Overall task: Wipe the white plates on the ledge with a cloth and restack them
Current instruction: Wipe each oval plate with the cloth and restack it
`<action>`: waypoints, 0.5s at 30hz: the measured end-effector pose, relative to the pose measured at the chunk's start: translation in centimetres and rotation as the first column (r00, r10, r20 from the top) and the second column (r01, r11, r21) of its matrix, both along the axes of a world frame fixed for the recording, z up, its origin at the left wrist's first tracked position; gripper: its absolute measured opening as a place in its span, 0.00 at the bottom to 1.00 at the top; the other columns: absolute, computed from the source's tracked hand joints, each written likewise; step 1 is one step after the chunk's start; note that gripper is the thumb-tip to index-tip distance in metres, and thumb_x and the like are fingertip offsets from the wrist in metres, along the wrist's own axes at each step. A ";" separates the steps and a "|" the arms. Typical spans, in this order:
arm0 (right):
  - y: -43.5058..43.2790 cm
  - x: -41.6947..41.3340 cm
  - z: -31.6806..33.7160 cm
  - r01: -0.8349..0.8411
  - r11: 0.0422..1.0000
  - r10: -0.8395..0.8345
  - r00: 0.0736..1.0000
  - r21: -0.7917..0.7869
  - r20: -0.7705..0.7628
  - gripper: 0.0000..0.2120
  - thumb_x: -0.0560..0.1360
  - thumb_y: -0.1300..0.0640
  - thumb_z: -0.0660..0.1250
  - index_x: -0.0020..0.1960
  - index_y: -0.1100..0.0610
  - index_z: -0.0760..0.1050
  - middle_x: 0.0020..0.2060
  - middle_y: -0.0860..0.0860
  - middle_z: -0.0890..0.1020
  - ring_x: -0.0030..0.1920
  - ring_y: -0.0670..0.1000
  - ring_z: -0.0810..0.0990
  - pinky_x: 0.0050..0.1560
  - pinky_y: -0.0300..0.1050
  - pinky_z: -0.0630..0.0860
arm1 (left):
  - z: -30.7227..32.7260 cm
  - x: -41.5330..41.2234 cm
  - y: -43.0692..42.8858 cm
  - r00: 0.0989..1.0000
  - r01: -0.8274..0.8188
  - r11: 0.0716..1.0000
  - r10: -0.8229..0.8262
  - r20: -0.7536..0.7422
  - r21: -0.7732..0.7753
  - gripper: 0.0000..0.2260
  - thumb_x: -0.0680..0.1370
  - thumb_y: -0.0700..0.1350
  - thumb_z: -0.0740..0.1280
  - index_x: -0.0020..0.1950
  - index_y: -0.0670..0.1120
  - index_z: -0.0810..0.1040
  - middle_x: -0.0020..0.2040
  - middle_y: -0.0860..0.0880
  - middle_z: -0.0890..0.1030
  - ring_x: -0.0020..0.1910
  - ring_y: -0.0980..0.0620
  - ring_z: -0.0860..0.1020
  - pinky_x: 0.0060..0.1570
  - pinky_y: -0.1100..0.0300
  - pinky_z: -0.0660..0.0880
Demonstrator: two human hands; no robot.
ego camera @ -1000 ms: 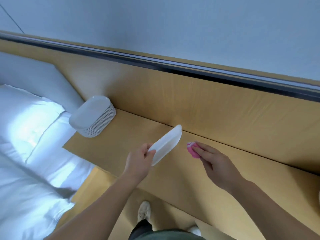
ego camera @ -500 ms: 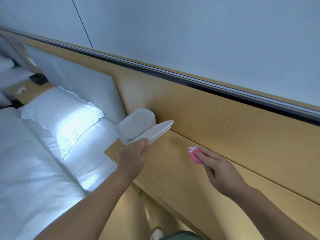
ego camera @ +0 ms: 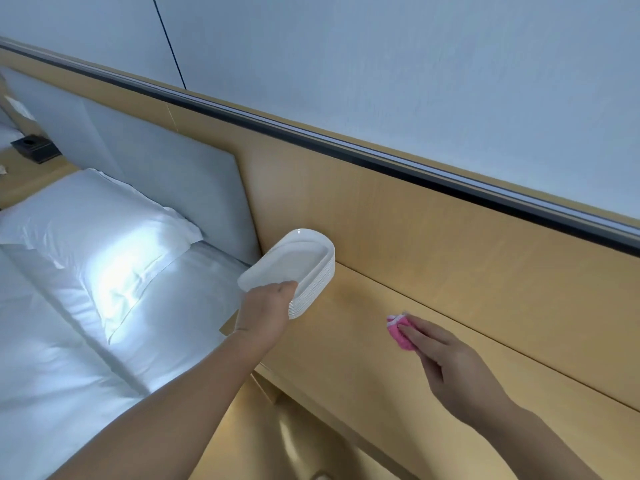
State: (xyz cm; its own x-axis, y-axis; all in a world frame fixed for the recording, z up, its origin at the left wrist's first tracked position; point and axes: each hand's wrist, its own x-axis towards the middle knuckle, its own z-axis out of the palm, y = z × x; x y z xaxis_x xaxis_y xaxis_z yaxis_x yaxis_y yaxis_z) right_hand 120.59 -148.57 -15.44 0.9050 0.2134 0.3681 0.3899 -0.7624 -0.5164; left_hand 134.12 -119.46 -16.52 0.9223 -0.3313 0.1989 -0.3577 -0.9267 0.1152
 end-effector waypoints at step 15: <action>1.0 -0.4 -1.3 0.112 0.988 -0.122 0.988 -0.105 -0.099 0.25 0.73 0.72 0.69 0.67 0.56 0.76 0.67 0.47 0.76 0.67 0.43 0.72 0.66 0.29 0.64 | -4.9 2.7 1.3 0.973 0.193 0.981 -0.195 -0.120 -0.024 0.20 0.60 0.37 0.81 0.51 0.46 0.84 0.47 0.52 0.84 0.45 0.51 0.83 0.31 0.59 0.79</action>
